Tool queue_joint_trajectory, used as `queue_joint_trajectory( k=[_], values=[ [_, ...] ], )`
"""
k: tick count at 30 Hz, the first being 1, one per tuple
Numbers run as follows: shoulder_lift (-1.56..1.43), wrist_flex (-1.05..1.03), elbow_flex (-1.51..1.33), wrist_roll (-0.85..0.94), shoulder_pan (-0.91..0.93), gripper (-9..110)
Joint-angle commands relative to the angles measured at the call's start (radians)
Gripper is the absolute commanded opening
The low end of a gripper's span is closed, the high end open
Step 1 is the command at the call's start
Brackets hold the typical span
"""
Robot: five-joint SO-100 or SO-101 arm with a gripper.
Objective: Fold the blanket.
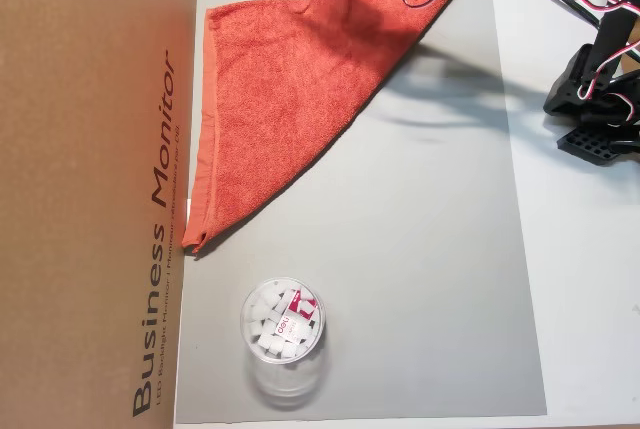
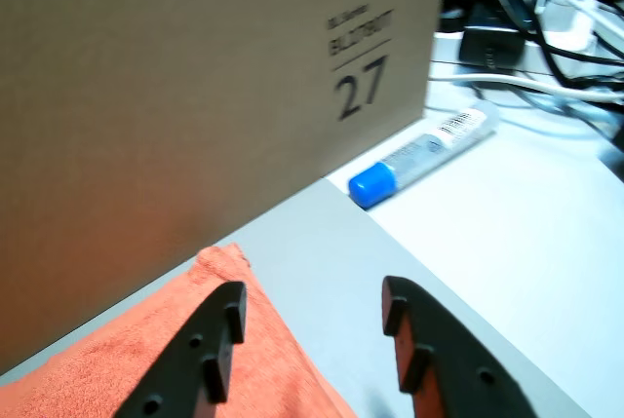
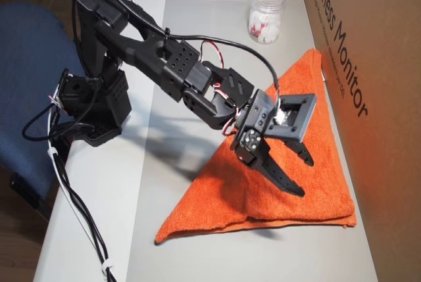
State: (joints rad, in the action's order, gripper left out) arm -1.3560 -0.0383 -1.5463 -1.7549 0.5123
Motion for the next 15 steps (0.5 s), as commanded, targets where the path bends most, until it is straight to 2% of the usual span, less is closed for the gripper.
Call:
queue_joint_trajectory(
  k=[1,10,15],
  values=[
    [-0.149,0.005,-0.044,-0.049,0.018,14],
    [-0.333,0.005,-0.221,-0.13,0.054,14],
    [-0.443,0.005,-0.331,-0.16,0.083,10]
  ],
)
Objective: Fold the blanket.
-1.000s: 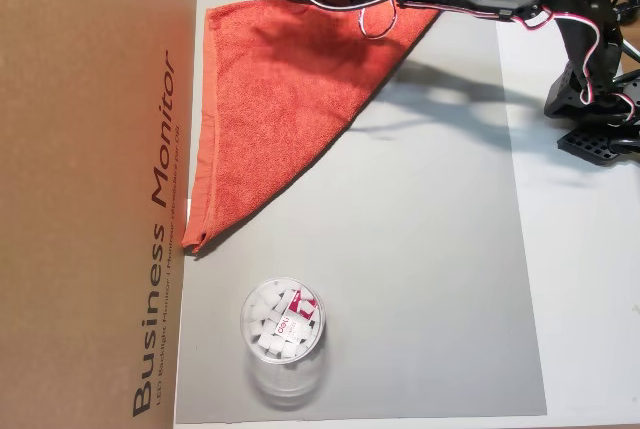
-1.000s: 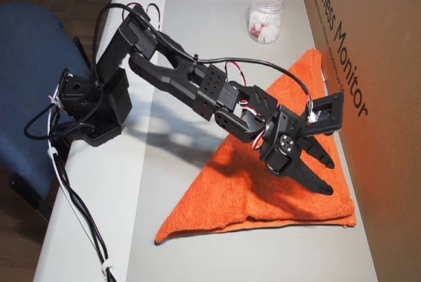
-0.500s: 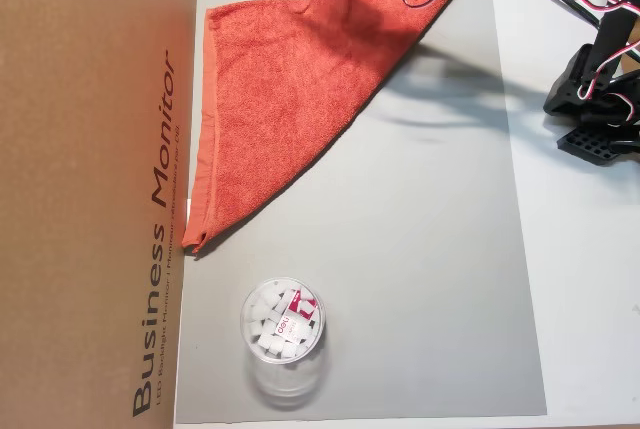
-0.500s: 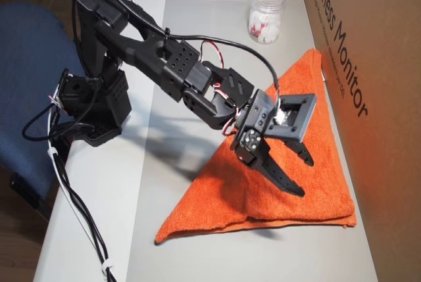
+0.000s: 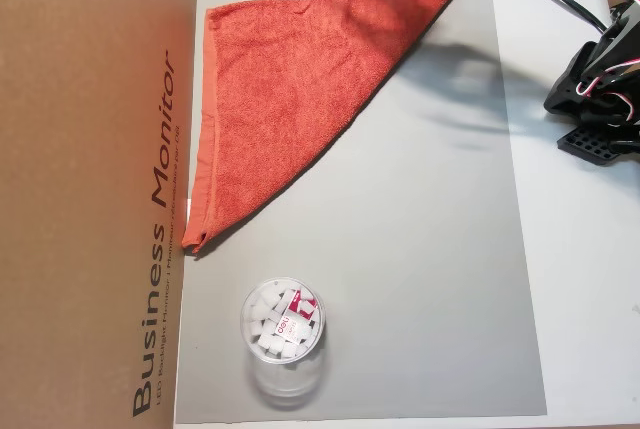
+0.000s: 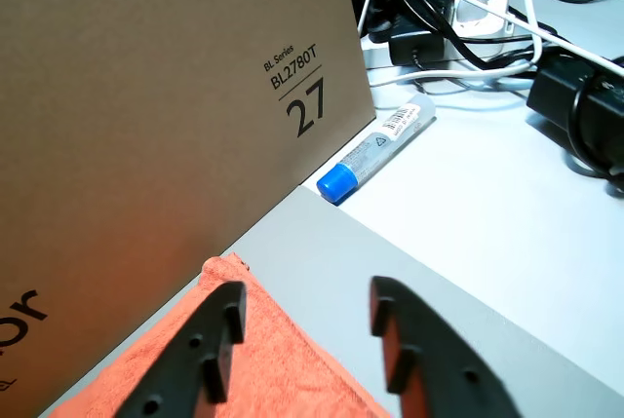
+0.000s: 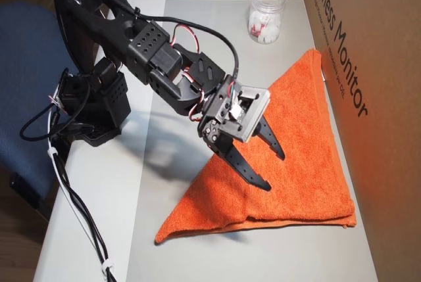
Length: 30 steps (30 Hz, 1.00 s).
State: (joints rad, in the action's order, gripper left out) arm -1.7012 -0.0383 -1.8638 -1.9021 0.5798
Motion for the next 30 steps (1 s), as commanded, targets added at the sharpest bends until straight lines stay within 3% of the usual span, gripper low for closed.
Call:
queue_joint_trajectory(
  k=[1,13,19,30],
  values=[
    [-0.126,0.005,-0.041,-0.012,0.031,10],
    [-0.428,0.005,-0.367,-0.213,0.087,11],
    [-0.548,0.005,-0.502,-0.333,0.087,20],
    [-0.667,0.005,-0.709,-0.594,0.152,20]
  ],
)
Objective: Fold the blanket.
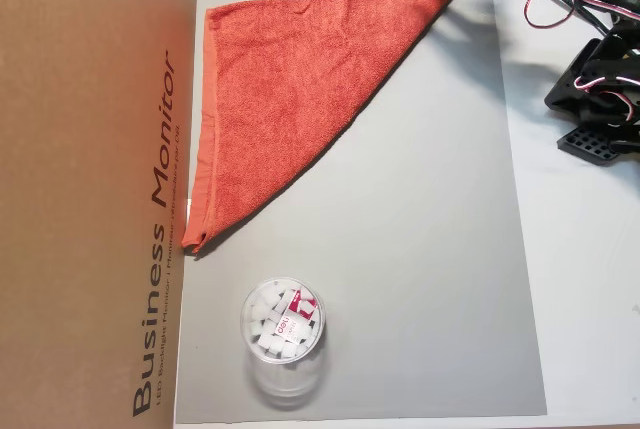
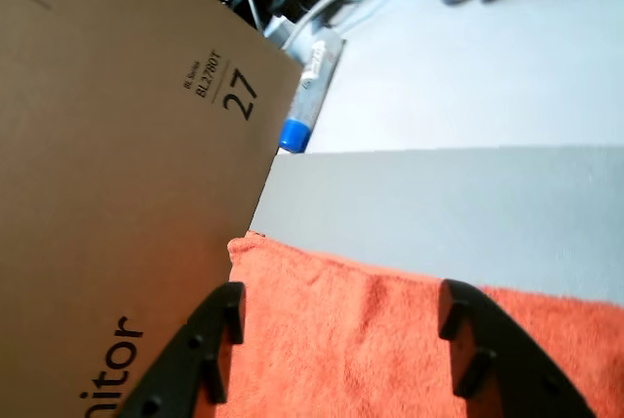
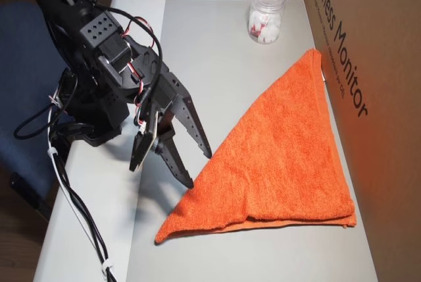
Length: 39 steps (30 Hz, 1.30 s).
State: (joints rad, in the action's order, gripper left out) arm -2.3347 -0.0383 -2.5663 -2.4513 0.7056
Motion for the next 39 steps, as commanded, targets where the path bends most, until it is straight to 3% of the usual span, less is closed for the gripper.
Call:
queue_joint_trajectory(
  k=[1,17,29,39],
  values=[
    [-0.035,0.005,-0.023,-0.061,0.031,20],
    [-0.02,0.005,-0.215,-0.196,0.195,20],
    [-0.009,0.003,-0.318,-0.196,0.176,20],
    [0.21,0.018,-0.239,-0.195,0.17,20]
  ],
)
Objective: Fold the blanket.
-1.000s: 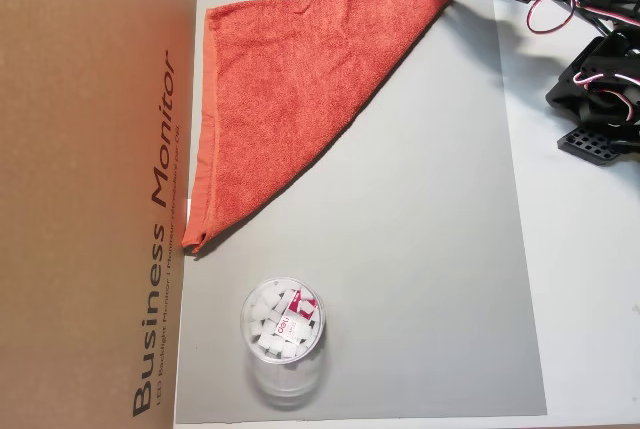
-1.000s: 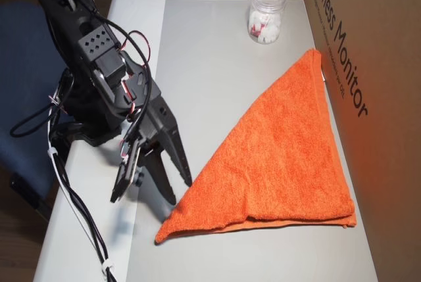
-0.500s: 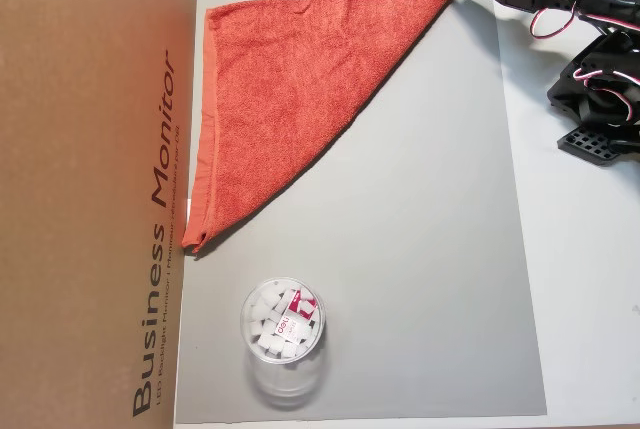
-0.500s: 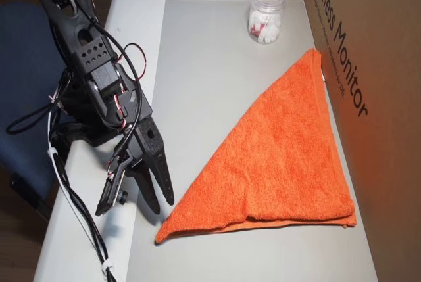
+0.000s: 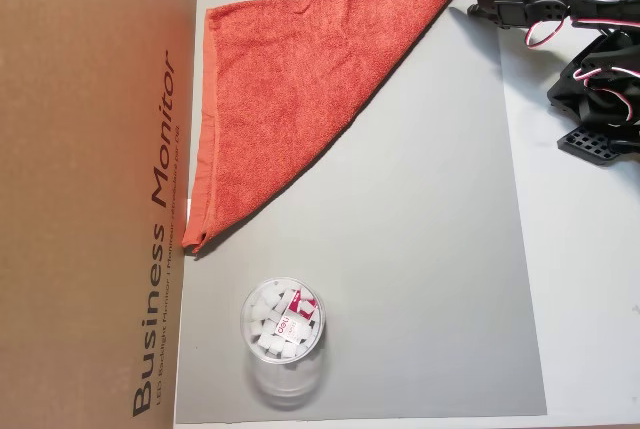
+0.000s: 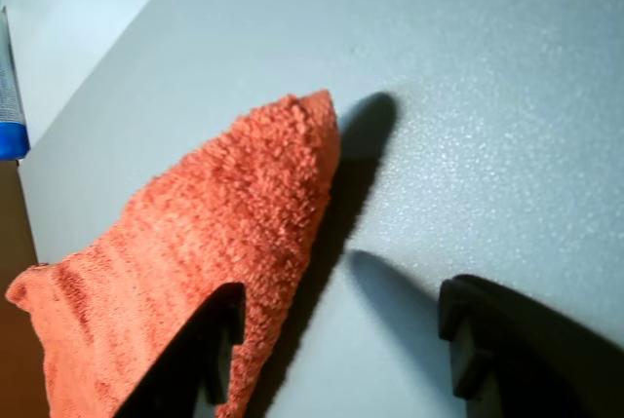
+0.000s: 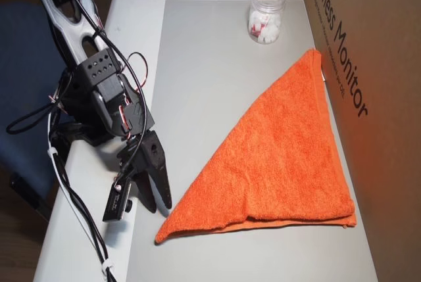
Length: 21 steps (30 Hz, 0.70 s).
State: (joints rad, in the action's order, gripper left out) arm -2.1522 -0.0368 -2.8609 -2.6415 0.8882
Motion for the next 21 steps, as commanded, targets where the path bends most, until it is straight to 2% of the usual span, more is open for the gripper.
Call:
queue_joint_trajectory(
  k=[1,21],
  values=[
    [0.037,0.018,0.063,-0.005,-0.018,20],
    [0.089,0.02,0.17,0.006,-0.061,20]
  ],
)
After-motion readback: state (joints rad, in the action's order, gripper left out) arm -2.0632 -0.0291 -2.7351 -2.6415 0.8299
